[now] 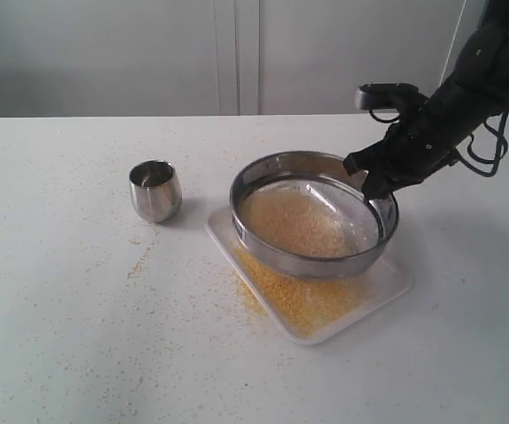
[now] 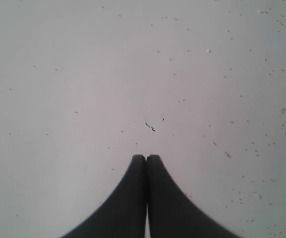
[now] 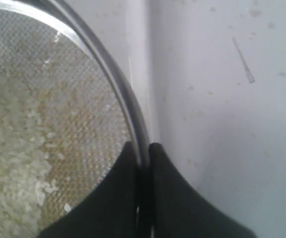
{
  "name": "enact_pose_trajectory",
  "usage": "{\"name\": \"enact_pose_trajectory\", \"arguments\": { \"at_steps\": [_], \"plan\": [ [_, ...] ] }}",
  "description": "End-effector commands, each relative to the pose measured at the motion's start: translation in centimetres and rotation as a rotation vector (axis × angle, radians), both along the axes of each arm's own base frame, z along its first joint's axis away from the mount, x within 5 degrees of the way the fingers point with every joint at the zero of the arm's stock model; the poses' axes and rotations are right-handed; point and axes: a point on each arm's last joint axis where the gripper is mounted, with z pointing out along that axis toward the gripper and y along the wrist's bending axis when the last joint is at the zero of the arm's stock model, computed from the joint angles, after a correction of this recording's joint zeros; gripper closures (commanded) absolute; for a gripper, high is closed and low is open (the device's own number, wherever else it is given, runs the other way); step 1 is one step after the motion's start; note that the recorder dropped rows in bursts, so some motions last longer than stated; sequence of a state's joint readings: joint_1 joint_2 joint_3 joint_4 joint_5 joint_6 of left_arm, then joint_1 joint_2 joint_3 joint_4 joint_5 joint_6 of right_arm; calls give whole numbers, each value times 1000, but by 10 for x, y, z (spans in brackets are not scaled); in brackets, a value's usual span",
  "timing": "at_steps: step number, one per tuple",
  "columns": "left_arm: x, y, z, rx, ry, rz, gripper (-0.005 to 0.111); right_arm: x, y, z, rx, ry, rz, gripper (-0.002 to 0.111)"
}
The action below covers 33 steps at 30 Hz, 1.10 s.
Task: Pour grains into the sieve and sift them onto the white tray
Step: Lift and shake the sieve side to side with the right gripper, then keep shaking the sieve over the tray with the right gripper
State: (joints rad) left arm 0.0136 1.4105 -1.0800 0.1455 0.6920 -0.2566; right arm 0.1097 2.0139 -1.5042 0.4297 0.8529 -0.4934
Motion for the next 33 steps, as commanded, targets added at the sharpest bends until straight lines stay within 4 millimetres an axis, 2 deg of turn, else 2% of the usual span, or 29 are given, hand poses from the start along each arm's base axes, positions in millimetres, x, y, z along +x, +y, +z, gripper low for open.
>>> {"name": "enact_pose_trajectory", "arguments": {
  "at_steps": [1,2,4,5,8,9,12,13,14,16,17,19,20,21,23,24,26,27,28,29,31,32,33],
  "plan": [
    [-2,1,1,-6,2,13,107,-1,7,12,5,-93,175,108],
    [-2,1,1,-6,2,13,107,3,4,12,-6,-103,109,108],
    [-2,1,1,-6,2,13,107,9,-4,11,62,-69,-146,108],
    [-2,1,1,-6,2,13,107,9,-3,11,76,-62,-150,108],
    [-2,1,1,-6,2,13,107,-3,7,8,-35,-76,227,108],
    [-2,1,1,-6,2,13,107,-4,5,8,-60,-78,242,108],
    [-2,1,1,-6,4,13,107,8,-5,10,24,-65,-121,108],
    [-2,1,1,-6,4,13,107,8,-4,11,59,-47,-160,108],
    [-2,1,1,-6,4,13,107,5,1,11,54,-49,-84,108],
    [-2,1,1,-6,4,13,107,-1,7,11,-21,-93,177,108],
    [-2,1,1,-6,4,13,107,0,6,12,-30,-103,166,108],
    [-2,1,1,-6,4,13,107,8,2,14,40,-91,-96,108],
    [-2,1,1,-6,4,13,107,8,3,13,63,-72,-156,108],
    [-2,1,1,-6,4,13,107,7,6,13,55,-69,-116,108],
    [-2,1,1,-6,4,13,107,-2,12,9,-42,-92,183,108],
    [-2,1,1,-6,4,13,107,-3,10,9,-82,-102,240,108],
    [-2,1,1,-6,4,13,107,4,4,11,-52,-100,33,108],
    [-2,1,1,-6,4,13,107,8,3,12,18,-80,-153,108],
    [-2,1,1,-6,4,13,107,8,4,12,61,-59,-210,108],
    [-2,1,1,-6,4,13,107,6,10,12,65,-54,-161,108],
    [-2,1,1,-6,4,13,107,-2,18,13,-49,-110,191,108],
    [-2,1,1,-6,4,13,107,-3,17,13,-90,-125,251,108],
    [-2,1,1,-6,4,13,107,0,12,14,-105,-132,168,108]
  ]
}}
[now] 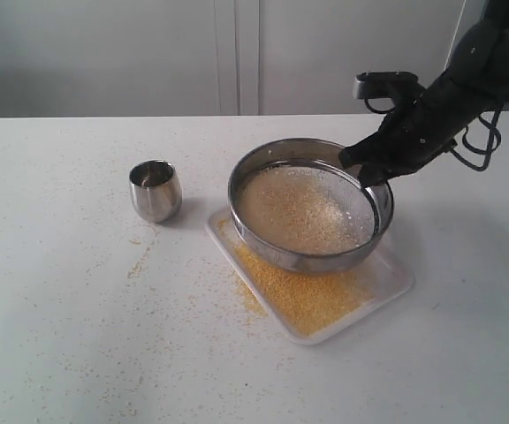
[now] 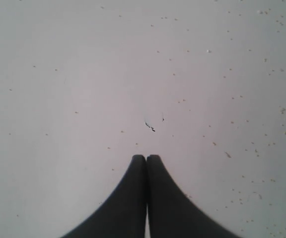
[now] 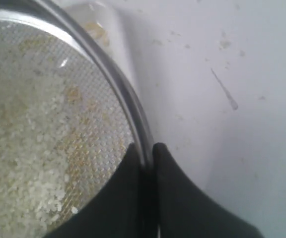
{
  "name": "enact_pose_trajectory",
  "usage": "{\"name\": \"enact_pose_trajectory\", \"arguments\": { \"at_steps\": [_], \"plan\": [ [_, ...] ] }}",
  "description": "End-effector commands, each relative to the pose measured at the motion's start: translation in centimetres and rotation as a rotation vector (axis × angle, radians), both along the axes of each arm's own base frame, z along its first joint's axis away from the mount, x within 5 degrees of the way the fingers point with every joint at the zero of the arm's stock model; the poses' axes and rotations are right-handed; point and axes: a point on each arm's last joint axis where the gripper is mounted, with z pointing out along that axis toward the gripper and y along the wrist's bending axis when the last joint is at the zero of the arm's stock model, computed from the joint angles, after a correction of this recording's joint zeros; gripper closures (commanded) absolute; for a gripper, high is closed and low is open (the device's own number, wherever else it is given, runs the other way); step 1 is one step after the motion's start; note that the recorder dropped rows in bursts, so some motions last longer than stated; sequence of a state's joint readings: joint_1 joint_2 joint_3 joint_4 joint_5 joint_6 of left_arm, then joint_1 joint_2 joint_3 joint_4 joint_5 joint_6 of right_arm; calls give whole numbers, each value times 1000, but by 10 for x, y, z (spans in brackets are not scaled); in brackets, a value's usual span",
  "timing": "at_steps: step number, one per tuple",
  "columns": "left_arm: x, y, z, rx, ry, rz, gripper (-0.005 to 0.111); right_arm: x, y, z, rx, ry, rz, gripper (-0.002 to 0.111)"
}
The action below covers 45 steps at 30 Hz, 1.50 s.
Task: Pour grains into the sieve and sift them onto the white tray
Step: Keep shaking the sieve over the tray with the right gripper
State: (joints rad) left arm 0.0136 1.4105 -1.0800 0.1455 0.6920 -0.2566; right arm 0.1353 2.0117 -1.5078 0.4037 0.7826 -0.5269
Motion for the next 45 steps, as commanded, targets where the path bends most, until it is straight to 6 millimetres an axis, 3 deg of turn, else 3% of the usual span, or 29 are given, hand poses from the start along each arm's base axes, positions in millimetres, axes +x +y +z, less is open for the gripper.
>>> {"name": "enact_pose_trajectory", "arguments": {
  "at_steps": [1,3,7,8,11,12,15,17,19,20,23,25,26,27,28,29,30,31,32,34,35,37,38,39,40,41,42,44,45],
  "plan": [
    [-2,1,1,-6,4,13,107,1,-2,12,-29,-40,-43,108],
    [-2,1,1,-6,2,13,107,3,-3,11,70,8,-249,108],
    [-2,1,1,-6,3,13,107,-11,8,5,-103,12,222,108],
    [-2,1,1,-6,3,13,107,-9,4,5,-112,15,161,108],
    [-2,1,1,-6,3,13,107,0,-4,7,45,63,-253,108],
    [-2,1,1,-6,3,13,107,-2,-2,6,44,74,-209,108],
    [-2,1,1,-6,3,13,107,-12,8,8,-73,26,187,108],
    [-2,1,1,-6,3,13,107,-5,-2,9,-56,11,9,108],
    [-2,1,1,-6,3,13,107,2,-5,9,95,54,-317,108],
    [-2,1,1,-6,3,13,107,1,-1,9,120,68,-298,108],
    [-2,1,1,-6,3,13,107,-13,15,6,-32,32,201,108],
    [-2,1,1,-6,3,13,107,-4,-4,5,-53,35,-61,108],
    [-2,1,1,-6,3,13,107,0,-8,6,55,72,-290,108],
    [-2,1,1,-6,3,13,107,-2,-3,7,78,81,-244,108],
    [-2,1,1,-6,3,13,107,-10,8,8,19,66,43,108],
    [-2,1,1,-6,3,13,107,-14,8,8,-48,44,211,108],
    [-2,1,1,-6,3,13,107,-9,-1,9,-61,28,83,108],
    [-2,1,1,-6,3,13,107,-2,-8,11,32,59,-194,108],
    [-2,1,1,-6,3,13,107,-3,-5,9,86,92,-218,108],
    [-2,1,1,-6,3,13,107,-14,5,9,12,78,156,108],
    [-2,1,1,-6,3,13,107,-16,0,9,-57,64,216,108],
    [-2,1,1,-6,3,13,107,-2,-16,10,36,69,-205,108],
    [-2,1,1,-6,3,13,107,-1,-14,11,115,87,-261,108],
    [-2,1,1,-6,3,13,107,-5,-4,12,110,79,-109,108],
    [-2,1,1,-6,3,13,107,-18,5,12,42,61,264,108],
    [-2,1,1,-6,3,13,107,-20,4,10,5,64,320,108],
    [-2,1,1,-6,3,13,107,-8,-12,10,-10,43,59,108],
    [-2,1,1,-6,3,13,107,1,-20,11,129,87,-282,108],
    [-2,1,1,-6,3,13,107,-6,-7,13,153,86,-73,108]
  ]
}}
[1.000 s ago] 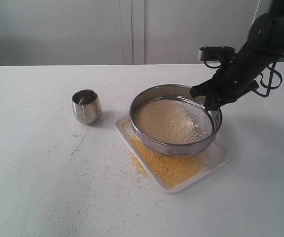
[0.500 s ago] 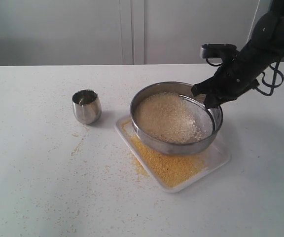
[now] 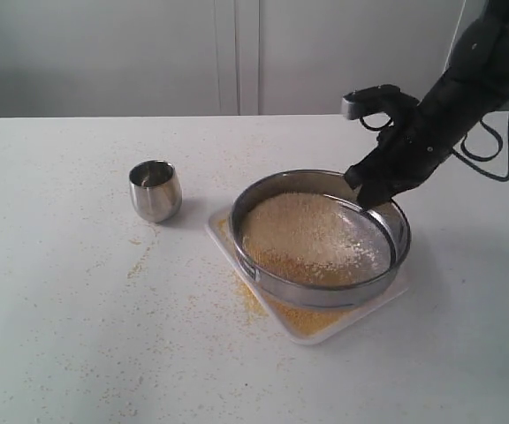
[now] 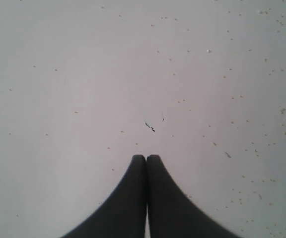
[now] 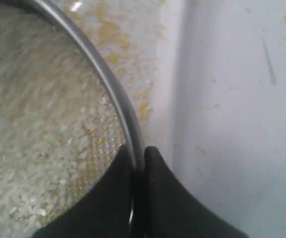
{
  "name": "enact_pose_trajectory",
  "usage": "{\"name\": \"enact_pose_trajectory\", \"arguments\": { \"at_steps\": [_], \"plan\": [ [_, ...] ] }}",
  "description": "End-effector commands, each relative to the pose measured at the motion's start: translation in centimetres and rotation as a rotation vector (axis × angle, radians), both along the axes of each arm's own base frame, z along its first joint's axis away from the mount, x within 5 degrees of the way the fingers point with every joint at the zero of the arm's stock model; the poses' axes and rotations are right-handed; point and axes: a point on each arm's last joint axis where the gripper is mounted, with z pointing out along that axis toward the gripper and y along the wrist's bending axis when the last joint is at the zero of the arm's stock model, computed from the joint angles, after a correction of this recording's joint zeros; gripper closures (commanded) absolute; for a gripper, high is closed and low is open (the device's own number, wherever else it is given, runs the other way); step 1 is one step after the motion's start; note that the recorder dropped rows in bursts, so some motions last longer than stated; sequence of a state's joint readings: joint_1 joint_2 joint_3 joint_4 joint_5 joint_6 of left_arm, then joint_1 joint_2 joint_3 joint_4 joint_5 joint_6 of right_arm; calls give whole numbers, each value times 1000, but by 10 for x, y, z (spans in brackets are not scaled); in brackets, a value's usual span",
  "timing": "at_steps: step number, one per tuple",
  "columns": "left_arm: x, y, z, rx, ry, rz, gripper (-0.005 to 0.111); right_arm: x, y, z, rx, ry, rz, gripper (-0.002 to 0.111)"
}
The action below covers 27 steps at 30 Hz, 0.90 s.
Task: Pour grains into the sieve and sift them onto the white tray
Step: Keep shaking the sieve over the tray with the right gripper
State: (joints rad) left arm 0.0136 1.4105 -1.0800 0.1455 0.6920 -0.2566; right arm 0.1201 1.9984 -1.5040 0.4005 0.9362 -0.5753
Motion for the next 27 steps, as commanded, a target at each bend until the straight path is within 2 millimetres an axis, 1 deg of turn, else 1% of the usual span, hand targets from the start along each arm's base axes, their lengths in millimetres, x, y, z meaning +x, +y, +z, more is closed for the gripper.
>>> {"name": "enact_pose_trajectory", "arguments": {
  "at_steps": [1,2,3,4,5,6,7,9,10,11,12,13,14,15,16,18,19,20,21,22,23,24,25,26,27],
  "plan": [
    [-2,1,1,-6,3,13,107,1,6,12,134,-34,37,108],
    [-2,1,1,-6,3,13,107,-4,7,11,100,-42,186,108],
    [-2,1,1,-6,3,13,107,-3,5,10,71,-47,181,108],
    [-2,1,1,-6,3,13,107,2,-1,9,60,-46,37,108],
    [-2,1,1,-6,3,13,107,10,-8,10,95,-45,-184,108],
    [-2,1,1,-6,3,13,107,12,-10,10,140,-15,-324,108],
    [-2,1,1,-6,3,13,107,12,-7,11,176,2,-333,108],
    [-2,1,1,-6,3,13,107,0,11,11,176,-10,15,108],
    [-2,1,1,-6,3,13,107,-7,16,10,139,-24,227,108],
    [-2,1,1,-6,3,13,107,-9,13,11,104,-22,255,108],
    [-2,1,1,-6,3,13,107,-5,8,11,82,-30,162,108],
    [-2,1,1,-6,3,13,107,5,-1,10,87,-45,-73,108],
    [-2,1,1,-6,3,13,107,10,-7,10,121,-29,-235,108],
    [-2,1,1,-6,3,13,107,12,-7,10,169,0,-350,108],
    [-2,1,1,-6,3,13,107,11,-3,10,187,3,-302,108],
    [-2,1,1,-6,3,13,107,-1,15,11,173,-15,53,108],
    [-2,1,1,-6,3,13,107,-8,18,11,126,-35,261,108],
    [-2,1,1,-6,3,13,107,-9,14,10,81,-37,270,108],
    [-2,1,1,-6,3,13,107,-3,9,9,54,-47,159,108],
    [-2,1,1,-6,3,13,107,6,0,10,57,-63,-62,108],
    [-2,1,1,-6,3,13,107,11,-3,9,103,-34,-260,108],
    [-2,1,1,-6,3,13,107,12,-2,9,129,-16,-309,108],
    [-2,1,1,-6,3,13,107,8,5,9,134,-16,-201,108],
    [-2,1,1,-6,3,13,107,1,15,9,122,-19,-9,108],
    [-2,1,1,-6,3,13,107,-6,21,8,91,-29,192,108]
  ]
}}
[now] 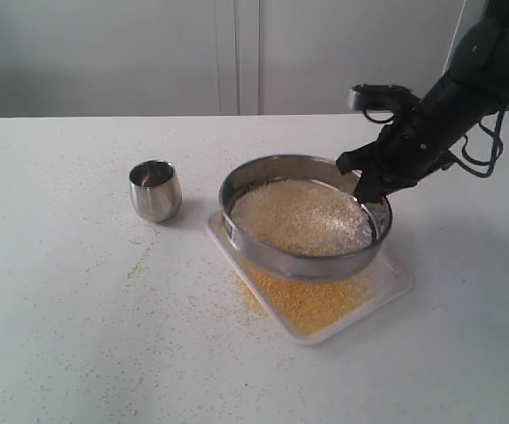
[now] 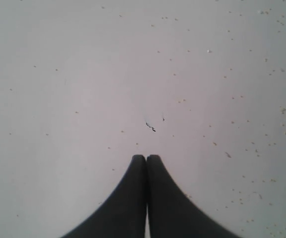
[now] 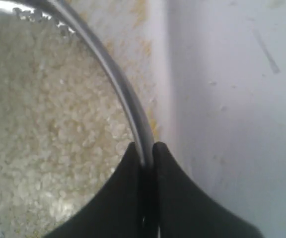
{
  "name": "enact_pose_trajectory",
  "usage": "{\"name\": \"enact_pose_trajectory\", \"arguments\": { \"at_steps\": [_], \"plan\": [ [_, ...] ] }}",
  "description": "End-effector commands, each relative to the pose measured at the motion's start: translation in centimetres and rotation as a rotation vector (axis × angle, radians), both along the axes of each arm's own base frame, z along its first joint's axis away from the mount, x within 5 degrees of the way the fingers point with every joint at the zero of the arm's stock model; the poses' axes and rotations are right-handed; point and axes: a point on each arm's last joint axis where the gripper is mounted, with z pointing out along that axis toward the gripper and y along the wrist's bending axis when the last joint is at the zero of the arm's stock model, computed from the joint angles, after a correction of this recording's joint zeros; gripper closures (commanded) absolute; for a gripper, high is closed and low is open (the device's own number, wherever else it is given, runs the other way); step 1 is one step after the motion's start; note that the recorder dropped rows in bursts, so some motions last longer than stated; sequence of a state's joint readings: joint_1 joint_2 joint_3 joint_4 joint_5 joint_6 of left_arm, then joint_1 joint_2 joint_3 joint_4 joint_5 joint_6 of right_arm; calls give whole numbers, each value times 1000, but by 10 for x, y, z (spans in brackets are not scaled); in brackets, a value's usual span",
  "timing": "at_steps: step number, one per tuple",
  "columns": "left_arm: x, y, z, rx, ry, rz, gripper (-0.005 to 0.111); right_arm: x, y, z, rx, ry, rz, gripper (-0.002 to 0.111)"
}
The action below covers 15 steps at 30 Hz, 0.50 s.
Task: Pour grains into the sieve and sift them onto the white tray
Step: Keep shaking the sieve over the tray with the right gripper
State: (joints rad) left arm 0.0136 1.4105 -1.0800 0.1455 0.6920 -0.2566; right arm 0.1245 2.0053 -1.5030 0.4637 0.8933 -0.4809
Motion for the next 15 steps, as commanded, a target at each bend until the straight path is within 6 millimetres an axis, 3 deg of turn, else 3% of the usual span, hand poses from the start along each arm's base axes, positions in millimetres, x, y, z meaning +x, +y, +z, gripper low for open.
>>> {"name": "enact_pose_trajectory", "arguments": {
  "at_steps": [1,2,5,6,10,11,14,15],
  "plan": [
    [-2,1,1,-6,3,13,107,-13,15,8,-23,-61,386,108],
    [-2,1,1,-6,3,13,107,-12,12,8,-60,-61,359,108],
    [-2,1,1,-6,3,13,107,7,1,11,0,-59,-158,108],
    [-2,1,1,-6,2,13,107,7,5,12,17,-69,-152,108],
    [-2,1,1,-6,2,13,107,-11,30,15,-150,-187,447,108],
    [-2,1,1,-6,2,13,107,-8,27,16,-184,-206,409,108],
    [-2,1,1,-6,2,13,107,8,13,20,-96,-198,-65,108],
    [-2,1,1,-6,2,13,107,8,16,20,-57,-182,-80,108]
  ]
}}
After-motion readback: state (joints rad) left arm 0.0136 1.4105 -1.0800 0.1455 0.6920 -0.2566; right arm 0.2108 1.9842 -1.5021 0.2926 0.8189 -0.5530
